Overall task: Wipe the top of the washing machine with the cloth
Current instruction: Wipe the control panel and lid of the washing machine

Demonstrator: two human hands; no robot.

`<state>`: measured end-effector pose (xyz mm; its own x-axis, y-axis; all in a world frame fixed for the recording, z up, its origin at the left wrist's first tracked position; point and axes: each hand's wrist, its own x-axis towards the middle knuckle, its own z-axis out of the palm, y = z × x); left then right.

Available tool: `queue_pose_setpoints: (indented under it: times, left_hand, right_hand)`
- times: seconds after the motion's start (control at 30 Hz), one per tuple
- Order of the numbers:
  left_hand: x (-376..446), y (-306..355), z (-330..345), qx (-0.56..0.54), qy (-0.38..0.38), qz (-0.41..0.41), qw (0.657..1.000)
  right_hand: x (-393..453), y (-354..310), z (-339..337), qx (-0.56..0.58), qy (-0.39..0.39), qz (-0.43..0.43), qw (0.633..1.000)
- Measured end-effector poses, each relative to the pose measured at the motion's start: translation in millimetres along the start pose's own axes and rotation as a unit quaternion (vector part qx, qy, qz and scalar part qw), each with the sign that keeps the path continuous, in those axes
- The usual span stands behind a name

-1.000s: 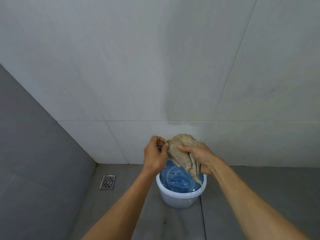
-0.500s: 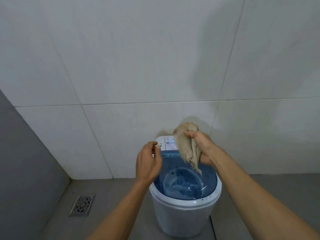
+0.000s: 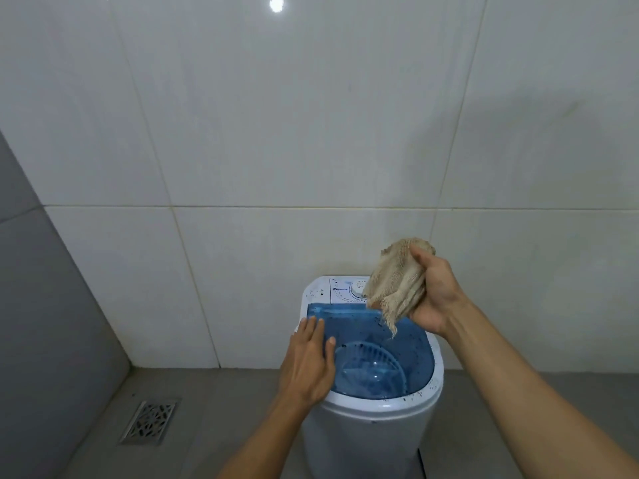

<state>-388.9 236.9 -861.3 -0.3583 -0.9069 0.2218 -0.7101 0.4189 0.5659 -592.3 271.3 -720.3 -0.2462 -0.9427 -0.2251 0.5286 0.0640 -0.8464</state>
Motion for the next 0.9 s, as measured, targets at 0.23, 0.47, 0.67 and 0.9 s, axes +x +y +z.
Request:
queue_pose_setpoints:
  times: [0.23,0.47,0.67,0.9]
  left_hand:
    - [2.0,-13.3,17.4,0.027,0.014,0.015,0.999]
    - [-2.7,-9.1,15.7,0.038,0.017,0.023,0.999]
    - [-2.2,-8.6,23.0,0.059,0.039,0.031,0.997]
    - [1.9,-12.6,25.4,0.063,0.045,0.022,0.997]
  right_hand:
    - [16.4,10.8,-2.4,-0.015,0.001,-0.014,1.000]
    - [48.0,32.9,18.9,-0.434,0.005,-0.170,0.885]
    - [86.7,61.0,51.2,-0.678,-0.174,-0.271,0.661]
    - [112.9,90.2,86.9,-0.805,-0.315,-0.171,0.473]
